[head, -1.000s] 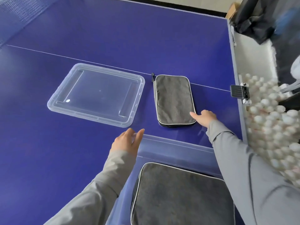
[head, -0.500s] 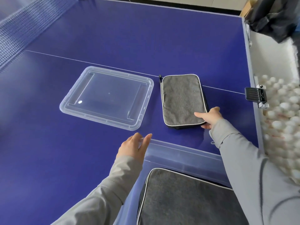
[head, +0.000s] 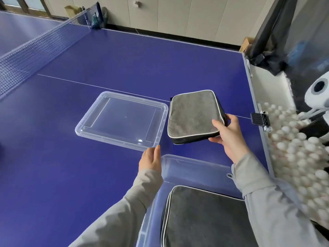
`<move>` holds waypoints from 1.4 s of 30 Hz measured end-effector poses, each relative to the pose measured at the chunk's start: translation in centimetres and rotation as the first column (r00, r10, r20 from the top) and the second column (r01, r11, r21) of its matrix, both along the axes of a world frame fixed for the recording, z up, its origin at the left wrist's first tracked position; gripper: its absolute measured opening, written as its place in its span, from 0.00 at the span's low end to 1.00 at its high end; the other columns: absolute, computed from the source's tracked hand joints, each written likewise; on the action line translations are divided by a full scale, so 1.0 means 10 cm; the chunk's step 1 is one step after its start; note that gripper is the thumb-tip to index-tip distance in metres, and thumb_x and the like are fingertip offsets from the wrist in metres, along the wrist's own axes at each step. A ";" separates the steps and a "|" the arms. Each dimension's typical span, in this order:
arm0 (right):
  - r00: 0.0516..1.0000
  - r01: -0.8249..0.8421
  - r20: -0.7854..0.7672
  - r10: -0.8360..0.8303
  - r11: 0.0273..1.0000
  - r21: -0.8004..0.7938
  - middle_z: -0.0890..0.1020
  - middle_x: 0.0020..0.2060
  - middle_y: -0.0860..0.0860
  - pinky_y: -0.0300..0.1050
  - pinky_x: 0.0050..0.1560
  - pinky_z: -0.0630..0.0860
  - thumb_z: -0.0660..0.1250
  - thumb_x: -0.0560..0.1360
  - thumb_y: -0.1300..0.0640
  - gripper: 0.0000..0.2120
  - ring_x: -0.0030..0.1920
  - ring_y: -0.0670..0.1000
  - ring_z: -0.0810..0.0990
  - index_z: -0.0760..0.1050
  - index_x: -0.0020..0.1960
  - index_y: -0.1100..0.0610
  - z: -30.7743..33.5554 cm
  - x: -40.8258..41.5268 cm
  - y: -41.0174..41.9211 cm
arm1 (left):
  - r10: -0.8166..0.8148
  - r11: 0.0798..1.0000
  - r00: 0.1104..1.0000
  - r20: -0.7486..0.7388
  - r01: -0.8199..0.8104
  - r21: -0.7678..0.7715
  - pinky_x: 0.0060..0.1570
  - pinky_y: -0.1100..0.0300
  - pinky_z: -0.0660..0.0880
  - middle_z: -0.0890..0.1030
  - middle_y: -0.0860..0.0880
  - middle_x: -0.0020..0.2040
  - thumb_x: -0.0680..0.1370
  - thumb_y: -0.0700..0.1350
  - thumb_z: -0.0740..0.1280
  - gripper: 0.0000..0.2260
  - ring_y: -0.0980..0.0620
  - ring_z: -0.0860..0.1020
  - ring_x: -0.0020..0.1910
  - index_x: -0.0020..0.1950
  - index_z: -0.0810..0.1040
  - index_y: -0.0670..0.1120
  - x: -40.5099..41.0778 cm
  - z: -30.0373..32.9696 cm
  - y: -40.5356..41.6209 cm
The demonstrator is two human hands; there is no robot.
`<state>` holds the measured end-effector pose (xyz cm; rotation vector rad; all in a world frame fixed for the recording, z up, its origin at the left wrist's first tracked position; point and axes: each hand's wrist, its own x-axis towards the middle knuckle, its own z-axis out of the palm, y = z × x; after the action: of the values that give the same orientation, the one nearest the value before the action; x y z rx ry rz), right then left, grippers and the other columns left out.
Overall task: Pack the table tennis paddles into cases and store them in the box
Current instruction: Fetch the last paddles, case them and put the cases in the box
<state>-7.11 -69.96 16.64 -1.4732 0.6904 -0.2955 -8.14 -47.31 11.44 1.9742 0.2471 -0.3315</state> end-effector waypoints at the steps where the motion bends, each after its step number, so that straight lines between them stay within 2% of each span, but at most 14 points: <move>1: 0.999 -0.012 0.046 0.013 1.000 -0.012 0.75 0.49 0.47 0.39 0.28 0.77 0.68 0.75 0.57 0.17 0.44 0.46 0.78 0.66 0.59 0.50 0.07 -0.09 0.13 | 0.084 0.987 0.996 -0.025 -0.087 -0.134 0.54 0.54 0.69 0.79 0.47 0.52 0.81 0.54 0.55 0.14 0.46 0.76 0.54 0.48 0.76 0.48 0.01 0.04 0.09; 3: 0.989 -0.054 0.136 0.055 0.998 -0.013 0.77 0.48 0.46 0.40 0.29 0.77 0.68 0.75 0.57 0.17 0.41 0.42 0.79 0.67 0.60 0.47 0.18 -0.27 0.41 | 0.174 0.915 0.976 -0.130 -0.209 -0.345 0.48 0.53 0.71 0.79 0.47 0.51 0.81 0.55 0.54 0.13 0.46 0.78 0.50 0.48 0.75 0.50 0.09 0.17 0.33; 8: 0.955 -0.220 0.196 0.223 0.975 -0.035 0.81 0.49 0.45 0.50 0.42 0.78 0.69 0.74 0.54 0.18 0.46 0.44 0.79 0.69 0.61 0.40 0.26 -0.59 1.30 | 0.002 0.787 0.960 -0.279 -0.173 -0.592 0.42 0.55 0.73 0.78 0.49 0.48 0.79 0.63 0.51 0.21 0.51 0.77 0.41 0.62 0.70 0.51 0.54 0.59 1.24; 11: 0.927 -0.329 0.154 0.343 0.938 -0.109 0.82 0.51 0.45 0.43 0.48 0.78 0.71 0.71 0.47 0.24 0.47 0.45 0.80 0.66 0.64 0.39 0.27 -0.62 1.98 | -0.004 0.740 0.987 -0.160 -0.105 -0.665 0.43 0.56 0.70 0.79 0.48 0.49 0.76 0.63 0.58 0.16 0.51 0.76 0.43 0.55 0.74 0.56 0.77 0.79 1.91; 17: 0.919 -0.366 0.057 0.391 0.896 -0.251 0.81 0.50 0.42 0.30 0.48 0.75 0.70 0.73 0.61 0.26 0.48 0.44 0.82 0.65 0.60 0.35 -0.05 -0.46 3.60 | 0.116 0.696 0.989 0.087 -0.018 -0.718 0.35 0.60 0.79 0.84 0.50 0.40 0.74 0.44 0.70 0.10 0.53 0.82 0.39 0.53 0.73 0.45 0.95 0.64 3.45; 20: 0.928 -0.363 -0.016 0.372 0.896 -0.254 0.77 0.52 0.45 0.29 0.46 0.74 0.70 0.73 0.60 0.24 0.53 0.42 0.79 0.66 0.59 0.37 -0.18 -0.39 4.37 | 0.090 0.776 0.983 0.163 0.034 -0.630 0.39 0.59 0.79 0.83 0.50 0.44 0.72 0.48 0.71 0.12 0.53 0.82 0.42 0.53 0.74 0.49 1.00 0.52 4.22; 22: 0.954 -0.283 -0.023 0.297 0.877 -0.388 0.74 0.55 0.44 0.30 0.48 0.74 0.69 0.74 0.57 0.21 0.55 0.43 0.76 0.68 0.59 0.37 -0.13 -0.28 4.77 | 0.036 0.835 0.974 0.224 0.093 -0.542 0.42 0.59 0.78 0.83 0.53 0.45 0.72 0.51 0.70 0.11 0.55 0.81 0.43 0.53 0.74 0.54 0.99 0.45 4.67; 25: 0.955 -0.195 0.051 0.292 0.750 -0.631 0.72 0.51 0.40 0.31 0.53 0.71 0.67 0.75 0.55 0.15 0.54 0.43 0.75 0.72 0.59 0.40 0.19 0.03 5.24 | -0.135 0.936 0.958 0.251 0.207 -0.285 0.50 0.56 0.76 0.82 0.57 0.47 0.70 0.58 0.67 0.15 0.57 0.80 0.47 0.55 0.70 0.62 0.93 0.36 5.21; 27: 0.933 -0.202 0.062 0.353 0.660 -0.724 0.71 0.49 0.40 0.31 0.55 0.68 0.66 0.76 0.54 0.13 0.52 0.43 0.73 0.76 0.60 0.45 0.43 0.25 5.50 | -0.233 0.957 0.937 0.261 0.268 -0.110 0.48 0.62 0.73 0.80 0.63 0.47 0.71 0.57 0.67 0.14 0.62 0.79 0.45 0.54 0.67 0.67 0.88 0.34 5.43; 30: 0.898 -0.322 -0.024 0.440 0.616 -0.719 0.69 0.43 0.43 0.27 0.51 0.67 0.66 0.76 0.54 0.09 0.47 0.43 0.72 0.79 0.56 0.49 0.70 0.51 5.80 | -0.360 0.932 0.884 0.298 0.351 0.087 0.46 0.66 0.71 0.78 0.66 0.45 0.75 0.51 0.68 0.18 0.62 0.77 0.45 0.53 0.64 0.71 0.81 0.34 5.59; 32: 0.853 -0.452 -0.129 0.505 0.593 -0.667 0.68 0.39 0.44 0.28 0.44 0.67 0.67 0.75 0.53 0.03 0.43 0.42 0.71 0.78 0.45 0.47 0.77 0.59 5.95 | -0.417 0.909 0.861 0.292 0.388 0.154 0.50 0.58 0.73 0.79 0.63 0.47 0.75 0.52 0.68 0.17 0.56 0.78 0.48 0.59 0.66 0.64 0.79 0.35 5.66; 35: 0.771 -0.604 -0.280 0.572 0.518 -0.606 0.67 0.37 0.46 0.31 0.39 0.66 0.67 0.74 0.51 0.08 0.37 0.42 0.69 0.76 0.37 0.42 0.81 0.64 6.02 | -0.503 0.858 0.815 0.288 0.432 0.277 0.53 0.55 0.74 0.78 0.63 0.50 0.75 0.54 0.67 0.19 0.52 0.78 0.51 0.64 0.67 0.57 0.79 0.38 5.76; 39: 0.716 -0.678 -0.355 0.601 0.477 -0.559 0.77 0.39 0.53 0.35 0.39 0.71 0.67 0.71 0.57 0.05 0.35 0.46 0.72 0.79 0.44 0.48 0.88 0.65 6.02 | -0.626 0.755 0.732 0.267 0.485 0.442 0.54 0.59 0.73 0.74 0.66 0.57 0.75 0.59 0.64 0.21 0.54 0.77 0.56 0.67 0.65 0.59 0.85 0.40 5.90; 42: 0.738 -0.655 -0.360 0.570 0.479 -0.585 0.75 0.30 0.47 0.31 0.33 0.68 0.67 0.70 0.60 0.05 0.29 0.43 0.71 0.77 0.41 0.50 0.83 0.63 6.08 | -0.669 0.710 0.688 0.283 0.477 0.519 0.53 0.59 0.73 0.75 0.62 0.62 0.76 0.60 0.62 0.22 0.54 0.77 0.58 0.69 0.65 0.58 0.90 0.41 5.92</move>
<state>-0.84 -9.19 24.98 -2.3769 0.0537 0.1410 0.90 11.86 15.56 2.4515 -0.7139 -0.2182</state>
